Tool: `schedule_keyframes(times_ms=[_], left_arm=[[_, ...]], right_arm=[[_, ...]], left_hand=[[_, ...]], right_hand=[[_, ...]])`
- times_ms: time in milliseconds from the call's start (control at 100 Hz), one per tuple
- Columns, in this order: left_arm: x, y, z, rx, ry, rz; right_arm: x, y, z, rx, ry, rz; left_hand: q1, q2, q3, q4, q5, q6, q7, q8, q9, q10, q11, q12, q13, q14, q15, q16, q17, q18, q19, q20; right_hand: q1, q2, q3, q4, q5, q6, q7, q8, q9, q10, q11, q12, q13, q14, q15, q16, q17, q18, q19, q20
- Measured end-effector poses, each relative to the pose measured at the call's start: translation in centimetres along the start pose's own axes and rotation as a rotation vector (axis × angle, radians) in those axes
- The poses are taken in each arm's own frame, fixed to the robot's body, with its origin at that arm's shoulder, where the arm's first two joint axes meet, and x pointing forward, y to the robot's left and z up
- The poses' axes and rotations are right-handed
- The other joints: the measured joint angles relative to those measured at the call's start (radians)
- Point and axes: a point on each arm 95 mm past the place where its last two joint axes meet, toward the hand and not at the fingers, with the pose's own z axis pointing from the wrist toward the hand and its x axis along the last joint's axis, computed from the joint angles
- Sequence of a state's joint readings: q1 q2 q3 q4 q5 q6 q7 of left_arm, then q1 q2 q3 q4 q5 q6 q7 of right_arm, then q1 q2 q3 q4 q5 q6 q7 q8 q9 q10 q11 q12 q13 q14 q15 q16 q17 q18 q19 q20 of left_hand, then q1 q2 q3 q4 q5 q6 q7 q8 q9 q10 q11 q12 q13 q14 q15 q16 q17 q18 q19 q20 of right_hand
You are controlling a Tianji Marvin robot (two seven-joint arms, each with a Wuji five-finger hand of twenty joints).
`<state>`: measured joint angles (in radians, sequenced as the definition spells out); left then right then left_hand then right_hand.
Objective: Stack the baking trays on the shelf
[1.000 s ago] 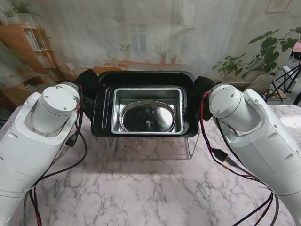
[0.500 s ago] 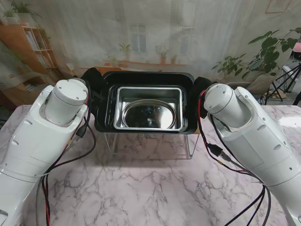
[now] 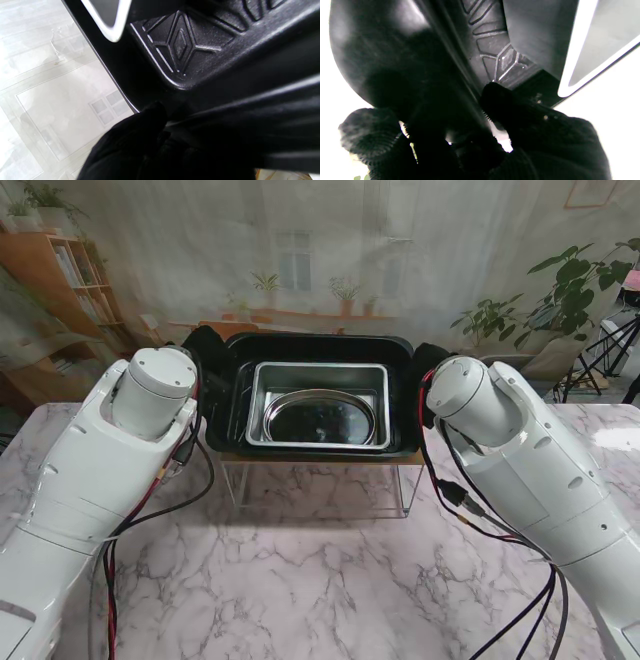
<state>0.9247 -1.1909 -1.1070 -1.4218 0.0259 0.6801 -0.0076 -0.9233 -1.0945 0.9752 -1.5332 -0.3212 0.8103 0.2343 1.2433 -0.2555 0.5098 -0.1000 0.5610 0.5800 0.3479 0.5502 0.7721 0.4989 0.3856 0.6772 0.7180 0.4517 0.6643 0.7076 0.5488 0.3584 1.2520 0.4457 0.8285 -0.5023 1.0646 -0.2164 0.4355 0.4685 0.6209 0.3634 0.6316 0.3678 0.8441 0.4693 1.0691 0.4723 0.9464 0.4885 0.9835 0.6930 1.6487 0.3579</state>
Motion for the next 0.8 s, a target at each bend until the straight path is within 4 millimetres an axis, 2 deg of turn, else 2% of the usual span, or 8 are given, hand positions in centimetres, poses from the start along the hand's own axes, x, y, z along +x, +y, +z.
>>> schedule_keyframes(times_ms=[220, 390, 460, 550, 730, 750, 780, 800], left_arm=[[-0.8, 0.6, 1.0, -0.009, -0.029, -0.005], [-1.3, 0.8, 1.4, -0.034, -0.047, -0.024], [-1.4, 1.0, 1.4, -0.041, -0.048, -0.022], [-1.7, 1.2, 1.5, -0.053, -0.050, -0.018], [-1.9, 1.7, 1.5, -0.094, -0.045, -0.014], [-1.8, 1.7, 1.4, -0.099, -0.042, -0.011], [-1.7, 1.7, 1.4, -0.105, -0.036, -0.007], [-1.6, 1.7, 1.4, -0.109, -0.031, -0.006]], right_arm=[[-0.1, -0.7, 0.4, -0.001, -0.018, 0.005], [-0.1, -1.0, 0.5, 0.013, -0.026, 0.002], [-0.2, -1.0, 0.5, 0.011, -0.029, 0.003], [-0.1, -1.1, 0.4, 0.003, -0.027, 0.014], [0.2, -1.6, 0.0, -0.006, -0.013, 0.029], [0.4, -1.6, -0.1, -0.008, -0.009, 0.029], [0.5, -1.6, -0.3, -0.009, -0.003, 0.029], [0.7, -1.6, -0.4, -0.008, 0.003, 0.031]], left_hand=[[0.000, 0.012, -0.074, 0.021, -0.027, -0.007, -0.047, -0.005, -0.051, -0.017, -0.025, -0.084, -0.066, -0.034, -0.047, -0.062, -0.067, -0.043, -0.070, 0.000], [0.004, 0.028, -0.175, 0.043, -0.067, -0.008, -0.117, -0.011, -0.146, -0.018, -0.036, -0.241, -0.175, -0.049, -0.123, -0.135, -0.178, -0.067, -0.183, 0.000], [0.010, 0.054, -0.301, 0.082, -0.087, -0.008, -0.167, -0.023, -0.195, -0.018, -0.078, -0.306, -0.232, -0.057, -0.190, -0.201, -0.245, -0.076, -0.251, 0.000], [-0.017, 0.095, -0.418, 0.110, -0.161, -0.001, -0.248, -0.076, -0.287, -0.021, -0.151, -0.377, -0.327, -0.076, -0.266, -0.273, -0.348, -0.091, -0.335, 0.000], [-0.148, 0.128, -0.504, 0.114, -0.309, -0.081, -0.336, -0.201, -0.512, -0.130, -0.262, -0.460, -0.483, -0.101, -0.384, -0.338, -0.527, -0.092, -0.496, -0.051], [-0.156, 0.128, -0.504, 0.114, -0.319, -0.113, -0.340, -0.205, -0.534, -0.156, -0.273, -0.466, -0.493, -0.105, -0.387, -0.336, -0.536, -0.093, -0.515, -0.054], [-0.176, 0.128, -0.504, 0.114, -0.320, -0.162, -0.347, -0.212, -0.561, -0.199, -0.289, -0.477, -0.508, -0.114, -0.407, -0.339, -0.552, -0.105, -0.550, -0.068], [-0.187, 0.128, -0.504, 0.114, -0.320, -0.218, -0.341, -0.212, -0.572, -0.224, -0.311, -0.480, -0.517, -0.116, -0.416, -0.346, -0.564, -0.105, -0.569, -0.076]], right_hand=[[-0.023, 0.161, -0.119, 0.087, -0.045, -0.022, -0.052, 0.000, -0.089, -0.021, -0.011, -0.031, -0.197, -0.098, -0.113, -0.015, -0.172, 0.002, 0.158, 0.110], [-0.087, 0.184, -0.201, 0.090, -0.083, -0.023, -0.078, -0.002, -0.167, -0.032, -0.049, -0.050, -0.397, -0.202, -0.276, -0.075, -0.444, 0.002, 0.226, 0.222], [-0.128, 0.184, -0.224, 0.090, -0.111, -0.023, -0.081, -0.012, -0.208, -0.038, -0.087, -0.083, -0.472, -0.214, -0.366, -0.127, -0.531, -0.004, 0.234, 0.232], [-0.205, 0.195, -0.247, 0.099, -0.122, -0.023, -0.093, -0.032, -0.249, -0.040, -0.131, -0.115, -0.550, -0.221, -0.459, -0.179, -0.645, -0.109, 0.244, 0.234], [-0.342, 0.198, -0.327, 0.103, -0.209, -0.024, -0.133, -0.053, -0.354, -0.063, -0.206, -0.156, -0.695, -0.241, -0.629, -0.249, -0.853, -0.298, 0.231, 0.192], [-0.353, 0.201, -0.334, 0.113, -0.215, -0.075, -0.129, -0.051, -0.365, -0.069, -0.225, -0.161, -0.707, -0.244, -0.653, -0.254, -0.864, -0.321, 0.219, 0.163], [-0.363, 0.200, -0.329, 0.113, -0.191, -0.282, -0.067, -0.034, -0.409, -0.066, -0.242, -0.170, -0.718, -0.248, -0.654, -0.261, -0.882, -0.331, 0.207, 0.148], [-0.371, 0.198, -0.347, 0.113, -0.192, -0.316, -0.067, -0.030, -0.419, -0.053, -0.256, -0.174, -0.739, -0.248, -0.654, -0.263, -0.885, -0.337, 0.194, 0.146]])
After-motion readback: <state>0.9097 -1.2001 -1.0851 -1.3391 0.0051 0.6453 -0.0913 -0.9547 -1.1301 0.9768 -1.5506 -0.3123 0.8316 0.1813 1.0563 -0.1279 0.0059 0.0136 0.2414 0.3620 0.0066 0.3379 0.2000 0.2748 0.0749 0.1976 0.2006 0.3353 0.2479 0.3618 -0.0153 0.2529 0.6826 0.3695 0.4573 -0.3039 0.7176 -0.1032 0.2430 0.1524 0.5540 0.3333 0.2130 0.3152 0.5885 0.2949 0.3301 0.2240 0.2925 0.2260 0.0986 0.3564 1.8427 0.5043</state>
